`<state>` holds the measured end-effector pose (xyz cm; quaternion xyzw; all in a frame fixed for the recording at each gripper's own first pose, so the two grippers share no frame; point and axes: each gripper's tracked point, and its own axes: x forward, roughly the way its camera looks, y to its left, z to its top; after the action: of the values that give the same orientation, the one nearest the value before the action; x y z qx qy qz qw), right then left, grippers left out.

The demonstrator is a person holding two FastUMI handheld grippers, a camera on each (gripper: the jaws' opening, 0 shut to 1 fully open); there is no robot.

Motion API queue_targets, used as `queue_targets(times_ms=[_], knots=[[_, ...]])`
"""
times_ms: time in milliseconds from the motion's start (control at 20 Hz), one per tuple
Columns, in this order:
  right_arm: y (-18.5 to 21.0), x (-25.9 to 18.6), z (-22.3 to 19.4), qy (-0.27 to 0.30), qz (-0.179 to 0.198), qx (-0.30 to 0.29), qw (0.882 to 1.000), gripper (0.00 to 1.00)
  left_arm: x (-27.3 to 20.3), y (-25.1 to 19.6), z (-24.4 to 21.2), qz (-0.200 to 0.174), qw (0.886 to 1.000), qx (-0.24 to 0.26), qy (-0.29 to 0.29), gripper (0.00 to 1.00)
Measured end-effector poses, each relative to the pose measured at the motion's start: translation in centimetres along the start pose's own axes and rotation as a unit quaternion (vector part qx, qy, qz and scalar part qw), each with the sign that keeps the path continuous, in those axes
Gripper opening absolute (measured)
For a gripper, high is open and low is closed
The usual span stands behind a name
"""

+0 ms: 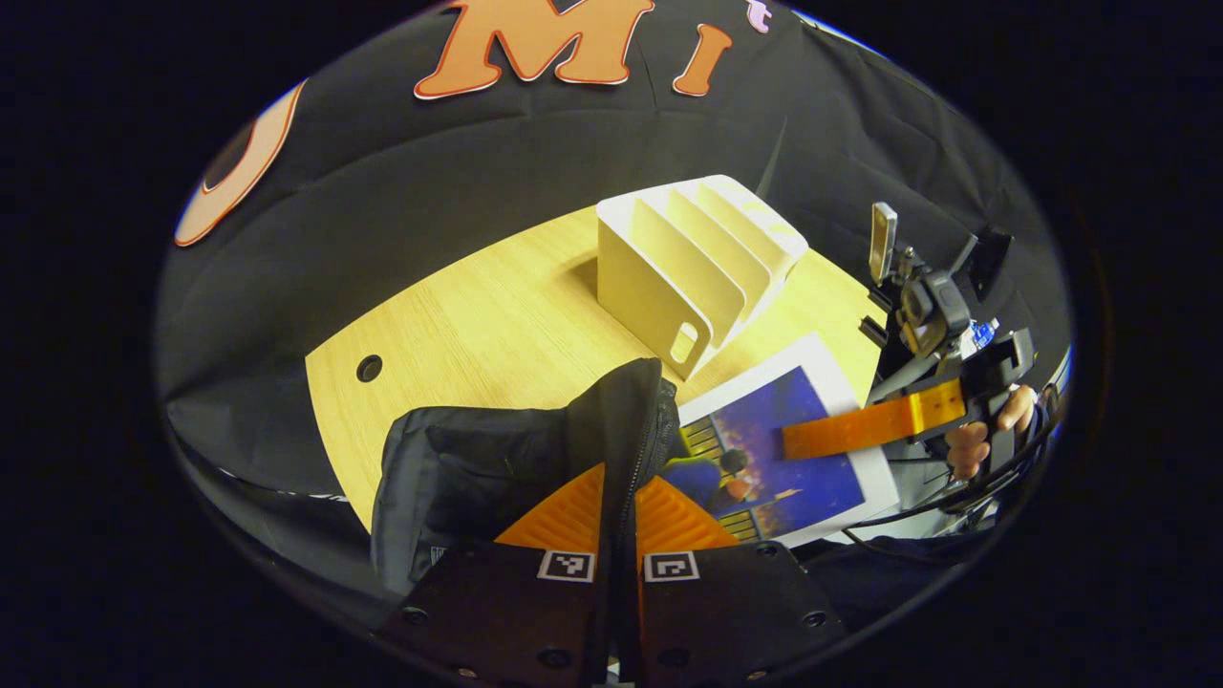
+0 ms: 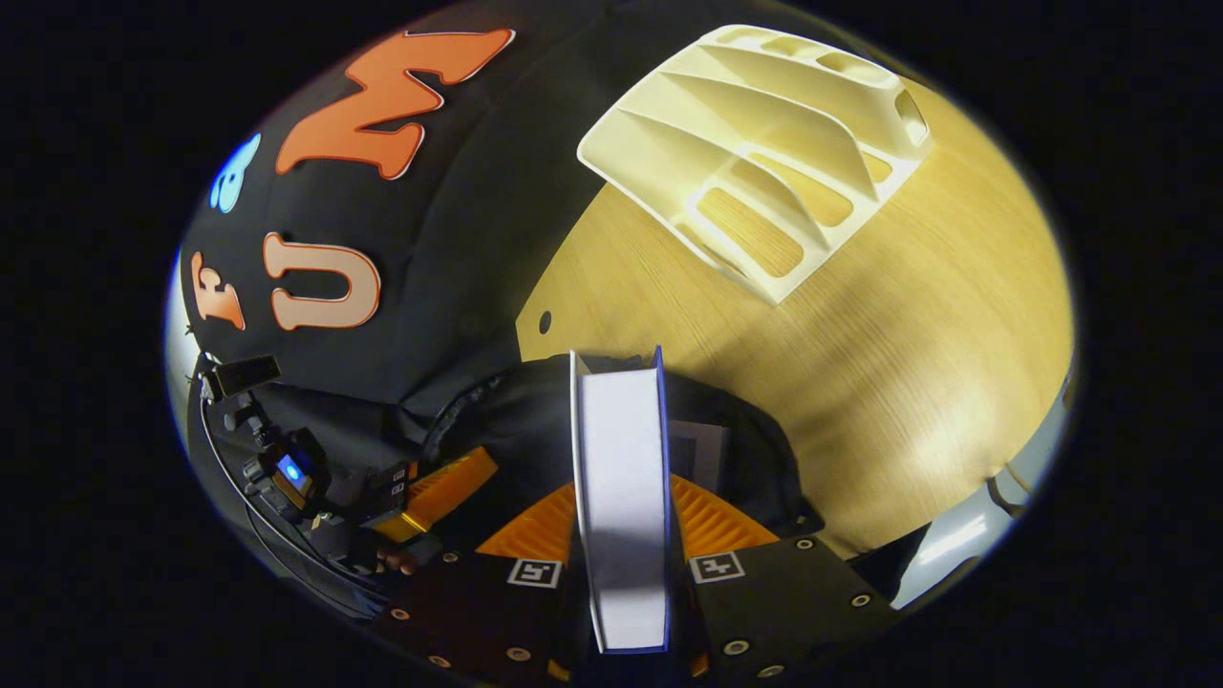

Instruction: Open the schoolbag, grab two books from the bookshelf and put them into the schoolbag.

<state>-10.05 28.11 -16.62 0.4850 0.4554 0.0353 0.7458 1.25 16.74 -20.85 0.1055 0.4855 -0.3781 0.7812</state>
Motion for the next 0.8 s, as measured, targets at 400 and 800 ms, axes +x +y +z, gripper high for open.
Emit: queue_targets(times_ms=[400, 800], knots=[[0.9, 5.0, -1.0, 0.000, 0.030, 0.021, 0.999, 0.34, 0.3, -1.3, 1.2, -0.013, 1.000, 0.018, -0.011, 0.05], [2.2, 8.9, -2.7, 0.008, 0.048, 0.041, 0.998, 0.35, 0.4, -2.7, 1.4, -0.035, 0.999, 0.025, -0.019, 0.05]])
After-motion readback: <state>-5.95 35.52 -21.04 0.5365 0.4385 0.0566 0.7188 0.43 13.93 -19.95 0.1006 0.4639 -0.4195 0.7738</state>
